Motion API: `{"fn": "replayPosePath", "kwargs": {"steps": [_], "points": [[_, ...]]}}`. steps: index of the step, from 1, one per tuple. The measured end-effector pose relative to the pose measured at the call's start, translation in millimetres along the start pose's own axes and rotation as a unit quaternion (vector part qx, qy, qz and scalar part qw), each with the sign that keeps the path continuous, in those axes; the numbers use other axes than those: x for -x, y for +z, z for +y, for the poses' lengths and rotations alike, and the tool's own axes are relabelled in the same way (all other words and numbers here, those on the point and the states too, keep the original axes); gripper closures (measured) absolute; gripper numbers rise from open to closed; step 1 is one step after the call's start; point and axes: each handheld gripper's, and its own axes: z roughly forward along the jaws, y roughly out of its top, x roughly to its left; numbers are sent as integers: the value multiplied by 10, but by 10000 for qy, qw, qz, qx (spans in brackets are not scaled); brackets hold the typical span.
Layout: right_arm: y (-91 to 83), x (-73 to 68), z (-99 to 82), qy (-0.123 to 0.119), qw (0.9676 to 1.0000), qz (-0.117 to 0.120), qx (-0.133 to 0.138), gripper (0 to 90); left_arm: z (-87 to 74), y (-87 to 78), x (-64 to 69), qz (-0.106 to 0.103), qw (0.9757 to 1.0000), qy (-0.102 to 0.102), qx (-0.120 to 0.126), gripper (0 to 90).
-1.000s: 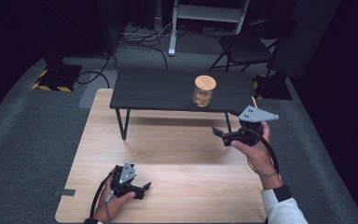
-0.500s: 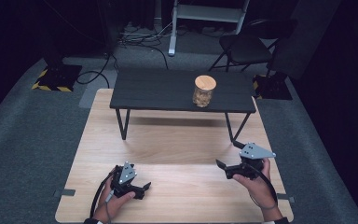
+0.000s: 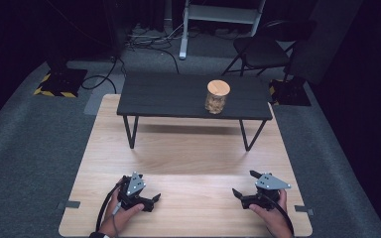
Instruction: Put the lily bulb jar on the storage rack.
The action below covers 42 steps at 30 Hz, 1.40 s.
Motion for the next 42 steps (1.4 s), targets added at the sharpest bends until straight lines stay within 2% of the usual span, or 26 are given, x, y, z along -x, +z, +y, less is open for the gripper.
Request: {"fn": "replayPosePath", "kwargs": {"steps": [7, 9, 16, 20, 25, 42], "points": [[30, -26, -150, 154, 9997, -61, -154, 29, 0, -1, -1, -3, 10000, 5, -1, 8], [41, -18, -198, 210, 9996, -15, -204, 29, 0, -1, -2, -7, 10000, 9, -1, 8], [75, -45, -297, 280, 9979, -18, -586, 30, -1, -1, -2, -12, 10000, 11, 0, 8], [64, -43, -311, 346, 9977, 3, -589, 28, -1, -1, -2, -12, 10000, 12, 0, 8], [56, -57, -419, 348, 9987, -37, -383, 22, -1, -1, -2, -12, 10000, 11, 1, 8], [60, -42, -417, 347, 9987, -9, -386, 18, 0, 0, -3, -15, 10000, 13, -1, 7]]}}
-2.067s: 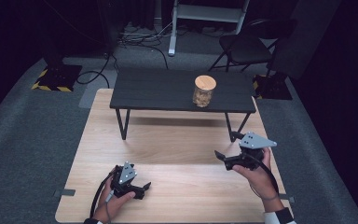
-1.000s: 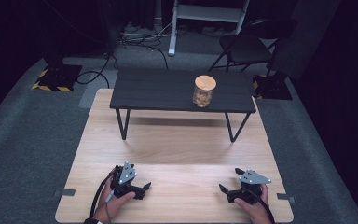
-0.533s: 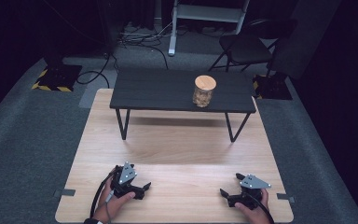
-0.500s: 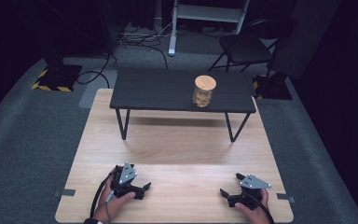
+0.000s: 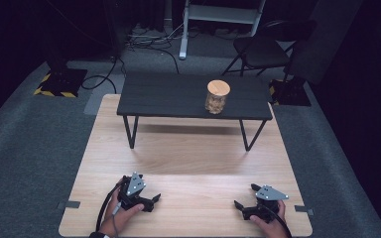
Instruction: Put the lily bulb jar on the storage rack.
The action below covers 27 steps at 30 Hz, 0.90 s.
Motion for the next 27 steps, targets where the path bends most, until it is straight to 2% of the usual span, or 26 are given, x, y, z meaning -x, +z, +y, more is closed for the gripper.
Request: {"fn": "replayPosePath", "kwargs": {"steps": [27], "points": [[1, -14, 2, 32, 10000, -47, -6, 14, 0, 0, 0, 1, 10000, 0, 1, 7]]}}
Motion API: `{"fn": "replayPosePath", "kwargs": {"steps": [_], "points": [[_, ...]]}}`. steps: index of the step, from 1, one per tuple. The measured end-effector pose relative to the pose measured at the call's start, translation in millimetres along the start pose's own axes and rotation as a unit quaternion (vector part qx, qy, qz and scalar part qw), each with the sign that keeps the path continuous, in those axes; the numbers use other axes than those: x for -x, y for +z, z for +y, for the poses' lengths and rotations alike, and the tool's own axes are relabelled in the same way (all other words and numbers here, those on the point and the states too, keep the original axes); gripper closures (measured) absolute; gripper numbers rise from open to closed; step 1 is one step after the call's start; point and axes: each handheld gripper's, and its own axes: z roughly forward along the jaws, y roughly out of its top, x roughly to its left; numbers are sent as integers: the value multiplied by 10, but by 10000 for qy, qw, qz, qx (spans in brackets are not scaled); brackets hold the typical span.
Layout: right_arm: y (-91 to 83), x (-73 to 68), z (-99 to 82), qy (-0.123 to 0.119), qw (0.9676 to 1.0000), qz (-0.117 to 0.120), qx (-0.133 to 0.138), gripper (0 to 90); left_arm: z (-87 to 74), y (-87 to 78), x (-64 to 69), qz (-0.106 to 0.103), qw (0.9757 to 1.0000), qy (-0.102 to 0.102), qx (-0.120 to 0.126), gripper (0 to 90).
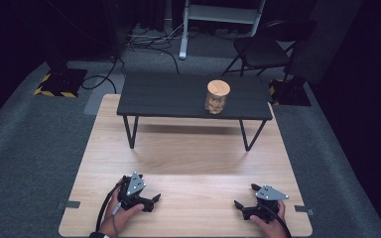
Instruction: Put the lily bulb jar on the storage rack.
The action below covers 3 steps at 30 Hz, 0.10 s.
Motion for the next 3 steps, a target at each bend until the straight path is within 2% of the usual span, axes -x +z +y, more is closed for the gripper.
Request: {"fn": "replayPosePath", "kwargs": {"steps": [3], "points": [[4, -12, 4, 24, 10000, -39, -6, 11, 0, 0, 0, -1, 10000, 1, -1, 7]]}}
